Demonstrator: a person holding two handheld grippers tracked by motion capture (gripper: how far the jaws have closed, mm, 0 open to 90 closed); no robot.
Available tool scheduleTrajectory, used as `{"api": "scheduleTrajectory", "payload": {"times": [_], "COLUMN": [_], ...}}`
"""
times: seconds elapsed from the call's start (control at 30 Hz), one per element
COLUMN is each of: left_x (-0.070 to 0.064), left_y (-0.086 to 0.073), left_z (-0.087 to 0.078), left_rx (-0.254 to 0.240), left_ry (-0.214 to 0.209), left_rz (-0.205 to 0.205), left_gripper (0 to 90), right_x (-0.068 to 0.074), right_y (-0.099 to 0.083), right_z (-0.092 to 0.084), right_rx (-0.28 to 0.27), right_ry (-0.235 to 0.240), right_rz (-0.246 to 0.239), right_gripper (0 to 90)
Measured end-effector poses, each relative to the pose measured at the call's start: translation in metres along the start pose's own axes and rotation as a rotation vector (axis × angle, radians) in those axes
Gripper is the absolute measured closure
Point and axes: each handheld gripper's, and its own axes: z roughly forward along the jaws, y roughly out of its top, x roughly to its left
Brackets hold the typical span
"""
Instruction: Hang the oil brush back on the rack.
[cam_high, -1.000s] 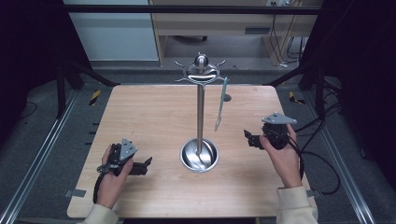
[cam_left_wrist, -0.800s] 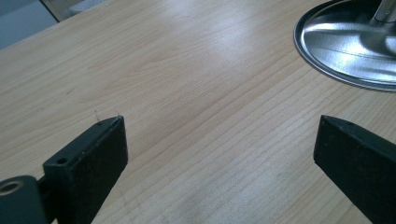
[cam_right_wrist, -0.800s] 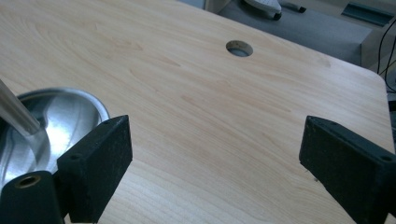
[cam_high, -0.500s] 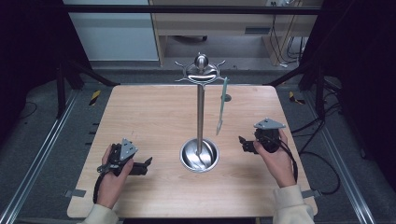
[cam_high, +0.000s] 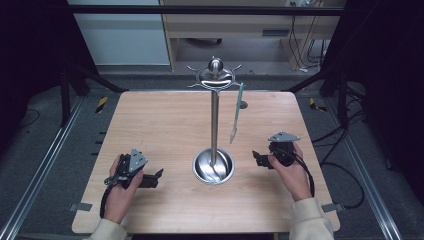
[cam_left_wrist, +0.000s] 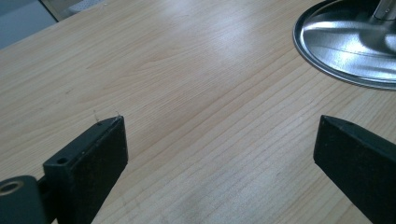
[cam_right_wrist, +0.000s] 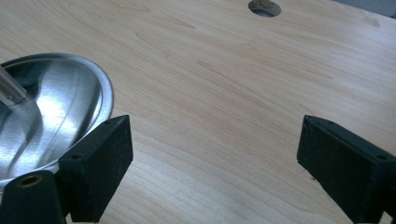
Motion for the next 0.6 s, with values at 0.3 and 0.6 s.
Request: {"api": "scheduleTrajectory", "payload": {"times": [0.3,0.6], "left_x": [-0.001,-0.001], "left_y": [0.000,0.000], "left_z": [0.001,0.001], "left_rx": [0.002,0.005], "left_ry": [-0.002,0.001], "left_rz": [0.001,-0.001], "left_gripper": [2.6,2.6], "right_x": [-0.002,-0.004], "right_y": [-0.010,-0.017], "right_z": [0.011,0.018], "right_rx": [0.023,0.051], "right_ry": [0.015,0.011], "right_rz": [0.026,0.028], "right_gripper": [11.7,11.9]}}
